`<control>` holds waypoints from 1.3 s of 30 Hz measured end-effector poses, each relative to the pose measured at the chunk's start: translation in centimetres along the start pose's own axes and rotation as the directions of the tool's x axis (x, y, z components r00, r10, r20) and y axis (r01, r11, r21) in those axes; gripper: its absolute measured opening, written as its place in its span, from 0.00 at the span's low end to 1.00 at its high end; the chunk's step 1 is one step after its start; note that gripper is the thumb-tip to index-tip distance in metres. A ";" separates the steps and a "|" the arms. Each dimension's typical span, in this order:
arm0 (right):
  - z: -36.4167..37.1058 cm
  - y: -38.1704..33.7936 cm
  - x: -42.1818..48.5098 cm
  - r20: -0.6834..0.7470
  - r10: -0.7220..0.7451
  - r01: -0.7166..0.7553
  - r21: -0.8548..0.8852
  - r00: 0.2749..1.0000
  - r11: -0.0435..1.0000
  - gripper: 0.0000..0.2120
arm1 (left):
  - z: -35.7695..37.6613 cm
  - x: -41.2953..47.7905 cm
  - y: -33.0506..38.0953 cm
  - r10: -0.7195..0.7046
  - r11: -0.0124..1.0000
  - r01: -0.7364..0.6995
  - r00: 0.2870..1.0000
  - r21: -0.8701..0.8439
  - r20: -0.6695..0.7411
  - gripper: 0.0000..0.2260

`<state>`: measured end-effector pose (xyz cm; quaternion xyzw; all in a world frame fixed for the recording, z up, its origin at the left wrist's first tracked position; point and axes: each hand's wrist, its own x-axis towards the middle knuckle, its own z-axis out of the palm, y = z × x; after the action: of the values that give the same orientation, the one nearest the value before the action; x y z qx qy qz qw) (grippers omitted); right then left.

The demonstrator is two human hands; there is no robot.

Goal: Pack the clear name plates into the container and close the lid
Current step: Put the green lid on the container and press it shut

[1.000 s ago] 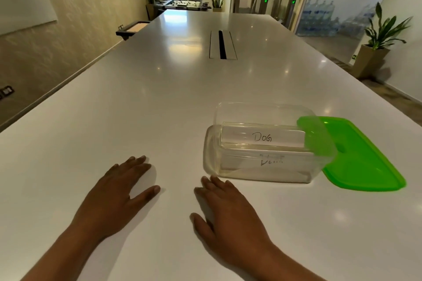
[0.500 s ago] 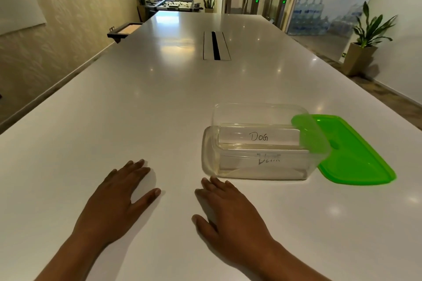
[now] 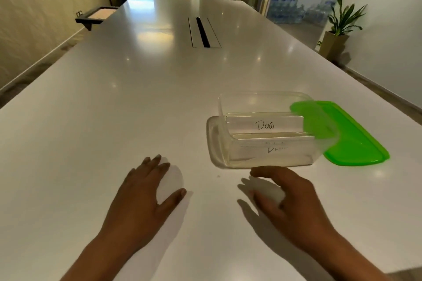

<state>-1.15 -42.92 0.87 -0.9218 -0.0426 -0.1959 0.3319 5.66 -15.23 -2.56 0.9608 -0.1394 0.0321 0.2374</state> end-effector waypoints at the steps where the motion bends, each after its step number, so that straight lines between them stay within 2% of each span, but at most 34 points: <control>1: -0.9 0.1 0.1 -0.036 -0.014 0.014 -0.005 0.999 1.000 0.15 | 0.1 0.1 0.8 0.024 0.999 -0.024 1.000 -0.023 0.006 0.38; 6: -5.9 1.9 1.3 -0.254 -0.070 0.060 -0.045 0.965 0.997 0.09 | 1.0 2.2 4.6 0.130 0.987 -0.132 0.991 -0.089 -0.025 0.28; 10: -9.1 6.3 3.2 -0.375 0.002 -0.026 -0.059 0.927 0.998 0.07 | 2.6 4.1 6.2 0.109 0.993 -0.111 0.993 -0.049 -0.043 0.26; 12: -9.9 9.0 3.8 -0.351 0.068 -0.089 -0.043 0.934 0.995 0.09 | 3.6 4.2 6.6 0.058 0.998 -0.058 0.998 0.003 -0.019 0.30; 17: -10.7 13.1 4.1 -0.291 0.028 -0.059 -0.098 0.956 0.993 0.16 | 5.7 3.5 7.2 -0.011 0.996 0.013 1.000 0.090 -0.019 0.36; 21: -10.6 16.0 3.9 -0.166 0.147 -0.173 -0.153 0.975 0.973 0.19 | 6.1 3.5 7.4 -0.035 0.993 0.039 0.999 0.111 -0.038 0.36; 25: -10.2 17.1 3.4 -0.136 0.270 -0.295 -0.214 0.953 0.931 0.17 | 6.0 3.3 7.5 -0.046 0.990 0.050 0.998 0.135 -0.034 0.35; 29: -10.8 17.9 3.6 -0.045 0.255 -0.256 -0.308 0.966 0.916 0.11 | 5.9 3.4 7.7 -0.051 0.991 0.055 0.998 0.124 -0.036 0.35; 33: -11.1 17.4 3.7 -0.105 0.232 -0.254 -0.351 0.967 0.901 0.04 | 5.9 3.4 7.9 -0.049 0.992 0.054 0.998 0.112 -0.046 0.35; 39: -12.4 18.2 4.6 -0.201 0.100 -0.175 -0.403 0.974 0.898 0.08 | 5.9 3.4 7.6 -0.044 0.994 0.049 0.997 0.096 -0.058 0.35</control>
<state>2.79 -65.08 0.53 -0.9512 0.0951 -0.2569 0.1424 6.74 -25.30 -3.99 0.9730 -0.1087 0.0600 0.1946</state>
